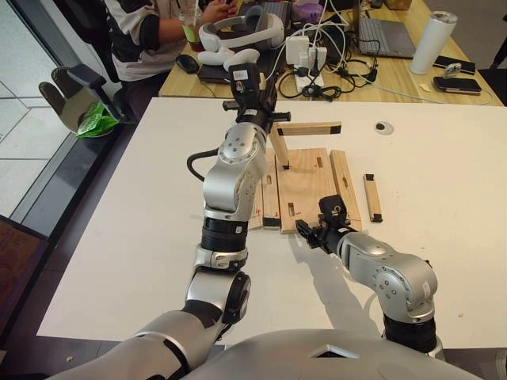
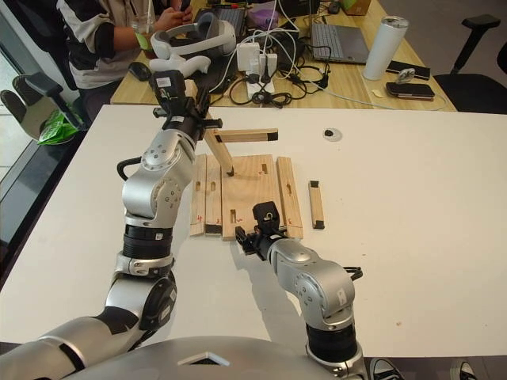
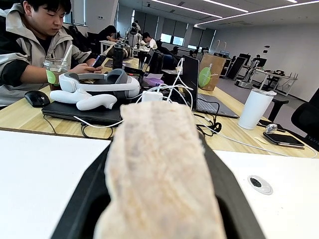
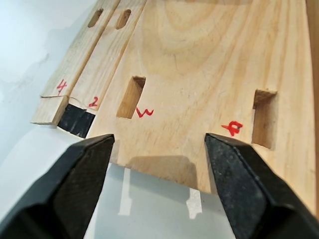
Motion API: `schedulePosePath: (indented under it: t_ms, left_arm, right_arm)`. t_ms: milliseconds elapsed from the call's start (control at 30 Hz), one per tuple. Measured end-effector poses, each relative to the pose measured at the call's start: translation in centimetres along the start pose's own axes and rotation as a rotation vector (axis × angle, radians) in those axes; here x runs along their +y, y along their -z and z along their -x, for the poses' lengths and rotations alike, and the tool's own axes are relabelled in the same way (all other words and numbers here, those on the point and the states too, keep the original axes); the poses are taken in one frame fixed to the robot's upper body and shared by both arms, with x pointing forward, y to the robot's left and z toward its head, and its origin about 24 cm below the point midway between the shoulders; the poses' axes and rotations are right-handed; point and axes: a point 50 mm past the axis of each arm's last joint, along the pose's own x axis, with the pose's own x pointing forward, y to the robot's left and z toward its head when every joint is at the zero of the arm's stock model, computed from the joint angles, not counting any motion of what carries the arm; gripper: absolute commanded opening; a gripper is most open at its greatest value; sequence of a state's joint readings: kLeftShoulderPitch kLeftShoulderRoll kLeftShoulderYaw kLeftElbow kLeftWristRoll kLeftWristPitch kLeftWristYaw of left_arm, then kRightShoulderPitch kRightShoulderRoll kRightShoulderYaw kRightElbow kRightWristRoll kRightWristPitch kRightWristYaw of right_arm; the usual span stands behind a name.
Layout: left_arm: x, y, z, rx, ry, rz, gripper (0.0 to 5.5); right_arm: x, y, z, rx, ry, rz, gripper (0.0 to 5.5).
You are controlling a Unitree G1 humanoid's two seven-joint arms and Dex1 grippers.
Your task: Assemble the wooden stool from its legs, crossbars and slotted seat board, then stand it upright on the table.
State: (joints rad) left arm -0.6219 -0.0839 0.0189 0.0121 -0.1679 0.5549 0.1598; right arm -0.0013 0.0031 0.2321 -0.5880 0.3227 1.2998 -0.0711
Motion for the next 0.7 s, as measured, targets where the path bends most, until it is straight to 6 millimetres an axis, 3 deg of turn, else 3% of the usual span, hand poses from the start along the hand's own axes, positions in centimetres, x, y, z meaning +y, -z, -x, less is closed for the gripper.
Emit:
schedulePosePath:
  t_ms: [400, 700]
  left_arm:
    - [-0.7, -0.2, -4.0, 0.131, -0.018, -0.044, 1.01]
    - [1.7, 0.3, -3.1, 0.128, -0.159, 0.069, 1.01]
  right_arm:
    - [-0.3, 0.0, -0.6, 0.0, 0.017, 0.004, 3.41]
    - [-0.3, -0.1, -0.6, -0.011, 0.028, 0.0, 3.41]
